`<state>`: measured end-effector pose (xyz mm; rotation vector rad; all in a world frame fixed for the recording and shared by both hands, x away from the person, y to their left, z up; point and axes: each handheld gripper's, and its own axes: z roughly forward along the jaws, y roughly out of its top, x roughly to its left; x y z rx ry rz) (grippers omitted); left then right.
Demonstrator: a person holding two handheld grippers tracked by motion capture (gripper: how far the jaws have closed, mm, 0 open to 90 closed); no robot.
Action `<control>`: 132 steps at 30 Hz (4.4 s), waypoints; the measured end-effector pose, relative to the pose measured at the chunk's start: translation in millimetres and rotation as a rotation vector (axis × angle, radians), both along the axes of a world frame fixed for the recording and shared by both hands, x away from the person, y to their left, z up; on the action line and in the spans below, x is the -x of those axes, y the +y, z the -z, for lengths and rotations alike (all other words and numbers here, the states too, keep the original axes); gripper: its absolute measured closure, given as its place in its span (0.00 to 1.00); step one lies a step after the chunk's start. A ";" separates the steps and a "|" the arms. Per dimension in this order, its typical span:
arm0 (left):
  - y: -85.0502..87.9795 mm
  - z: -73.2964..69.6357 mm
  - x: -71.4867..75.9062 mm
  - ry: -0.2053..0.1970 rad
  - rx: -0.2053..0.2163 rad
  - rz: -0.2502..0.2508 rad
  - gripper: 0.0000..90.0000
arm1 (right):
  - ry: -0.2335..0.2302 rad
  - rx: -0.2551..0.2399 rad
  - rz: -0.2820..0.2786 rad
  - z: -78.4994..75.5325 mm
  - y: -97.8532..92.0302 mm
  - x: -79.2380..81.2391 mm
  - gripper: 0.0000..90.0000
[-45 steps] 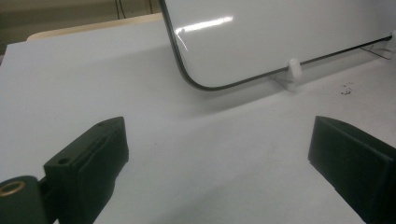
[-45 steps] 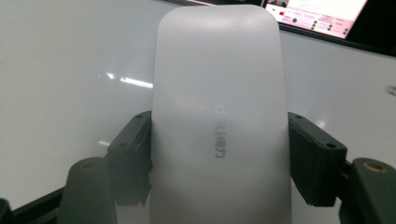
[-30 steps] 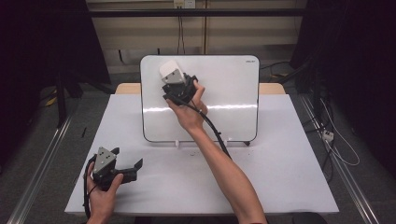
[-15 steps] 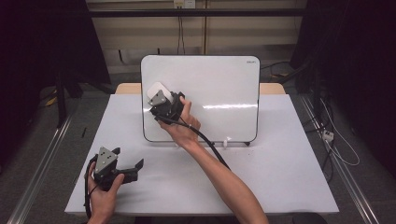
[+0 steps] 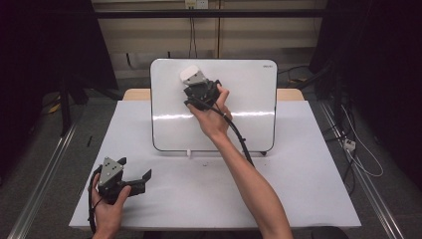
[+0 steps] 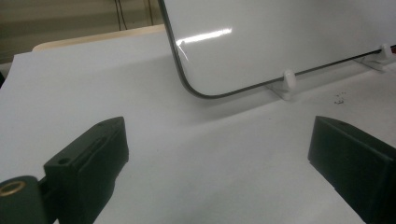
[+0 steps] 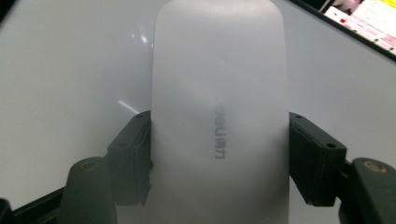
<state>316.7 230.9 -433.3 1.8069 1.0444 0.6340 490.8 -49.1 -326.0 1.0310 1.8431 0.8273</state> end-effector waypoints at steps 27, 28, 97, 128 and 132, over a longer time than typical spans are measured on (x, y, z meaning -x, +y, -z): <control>3.5 1.4 -1.5 0.009 0.005 -0.008 0.05 | 0.010 -0.294 0.087 10.3 -164.9 33.8 0.35; 3.3 1.3 -1.5 0.008 0.006 -0.009 0.05 | 0.006 -0.296 0.073 10.7 -165.5 36.0 0.35; -6.8 2.8 -8.9 0.027 -0.015 0.005 0.05 | 0.089 -0.046 -0.023 94.4 -173.4 104.7 0.26; -4.1 2.3 -8.6 0.026 -0.007 -0.008 0.06 | 0.145 -0.280 -0.005 87.4 -218.6 149.3 0.07; -4.4 2.1 -8.7 0.029 -0.017 -0.003 0.06 | 0.137 -0.273 0.022 92.6 -224.0 159.3 0.07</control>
